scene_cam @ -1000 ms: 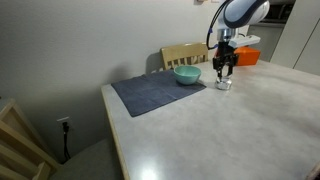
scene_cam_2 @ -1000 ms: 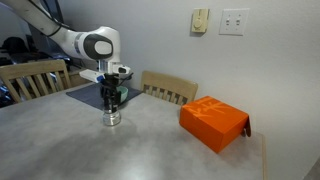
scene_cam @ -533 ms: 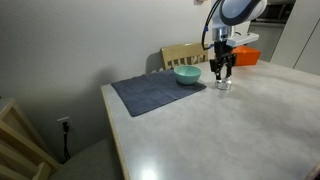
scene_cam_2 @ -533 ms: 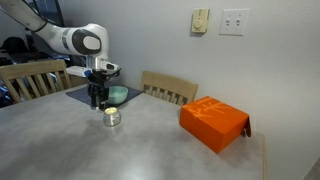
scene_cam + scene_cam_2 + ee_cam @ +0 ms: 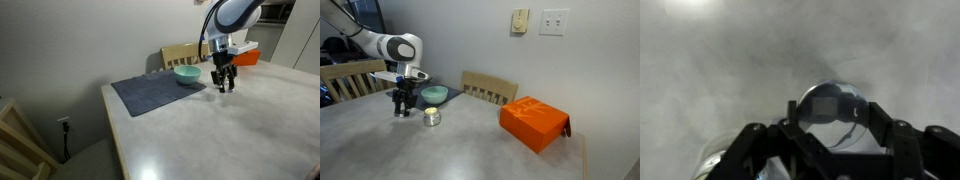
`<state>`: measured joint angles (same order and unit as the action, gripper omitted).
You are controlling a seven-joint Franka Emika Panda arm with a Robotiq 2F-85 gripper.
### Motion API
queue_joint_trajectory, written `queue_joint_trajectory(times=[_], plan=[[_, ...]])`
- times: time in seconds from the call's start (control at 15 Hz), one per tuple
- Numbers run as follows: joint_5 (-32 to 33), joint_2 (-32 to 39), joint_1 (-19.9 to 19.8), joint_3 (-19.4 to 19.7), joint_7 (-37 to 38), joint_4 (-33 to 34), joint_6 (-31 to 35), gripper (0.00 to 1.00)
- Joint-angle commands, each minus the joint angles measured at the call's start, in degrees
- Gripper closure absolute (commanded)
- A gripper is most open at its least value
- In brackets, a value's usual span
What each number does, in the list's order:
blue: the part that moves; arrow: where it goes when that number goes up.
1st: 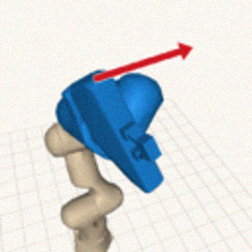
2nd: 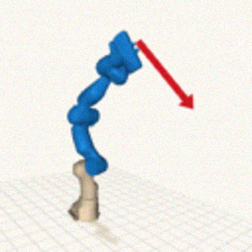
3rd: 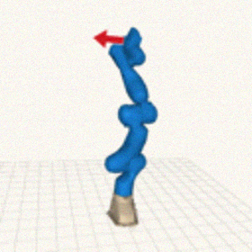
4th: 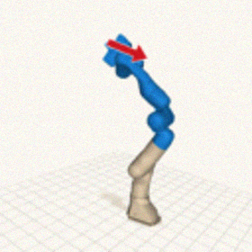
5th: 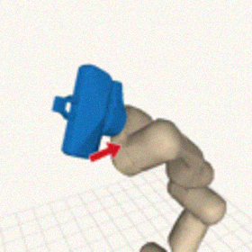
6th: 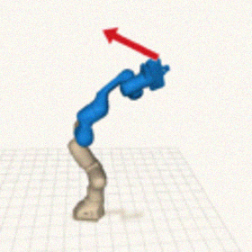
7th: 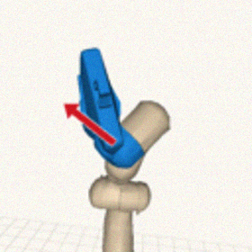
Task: Remove the lid from the silver tin
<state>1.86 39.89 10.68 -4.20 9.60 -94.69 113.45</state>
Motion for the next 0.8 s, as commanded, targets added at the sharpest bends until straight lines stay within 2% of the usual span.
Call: queue_joint_trajectory(times=[0.0, 0.47, 0.67, 0.73], plan=[[-0.03, 2.02, -0.16, -0.48, -2.68, 0.51, 5.34, 0.56], [0.87, 5.15, 0.34, -0.49, -5.95, 0.06, 14.67, 0.56], [1.51, 5.49, 0.61, -0.24, -6.60, 0.06, 14.53, 0.56], [1.45, 5.33, 0.56, -0.40, -6.82, 0.04, 13.85, 0.08]])
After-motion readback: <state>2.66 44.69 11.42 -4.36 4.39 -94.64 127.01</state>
